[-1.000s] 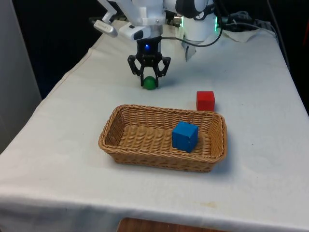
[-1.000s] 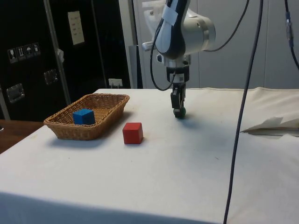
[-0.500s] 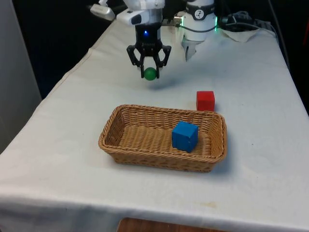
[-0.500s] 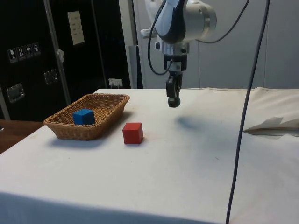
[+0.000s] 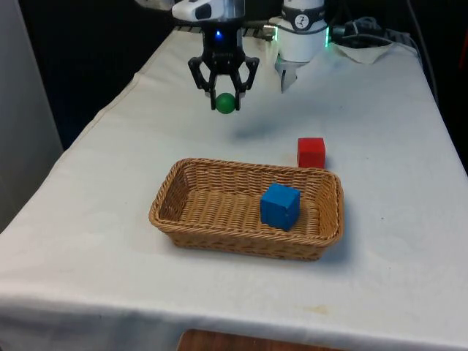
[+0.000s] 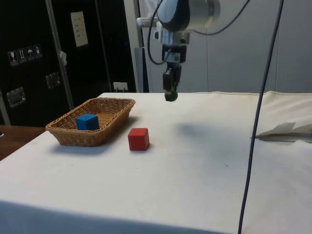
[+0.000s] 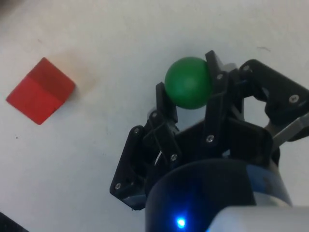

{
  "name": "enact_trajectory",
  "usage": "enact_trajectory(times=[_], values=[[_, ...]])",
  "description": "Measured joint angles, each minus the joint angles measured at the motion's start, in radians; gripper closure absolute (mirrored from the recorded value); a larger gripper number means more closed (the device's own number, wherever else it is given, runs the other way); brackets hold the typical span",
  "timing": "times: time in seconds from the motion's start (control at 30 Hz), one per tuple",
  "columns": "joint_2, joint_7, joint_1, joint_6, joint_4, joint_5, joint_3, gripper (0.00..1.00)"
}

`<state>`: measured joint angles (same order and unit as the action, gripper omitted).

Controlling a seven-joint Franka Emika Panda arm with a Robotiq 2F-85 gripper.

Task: Place all non-red objects into the basket.

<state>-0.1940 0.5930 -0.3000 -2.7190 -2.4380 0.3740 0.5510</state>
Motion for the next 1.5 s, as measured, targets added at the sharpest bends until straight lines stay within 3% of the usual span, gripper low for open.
enact_trajectory(times=[0.6, 0.93, 1.5], values=[[-0.037, -0.075, -0.004, 0.143, 0.174, -0.069, -0.004, 1.0], [-0.105, -0.081, -0.004, 0.213, 0.282, -0.068, -0.004, 1.0], [-0.273, -0.086, -0.003, 0.325, 0.519, -0.036, -0.012, 1.0]])
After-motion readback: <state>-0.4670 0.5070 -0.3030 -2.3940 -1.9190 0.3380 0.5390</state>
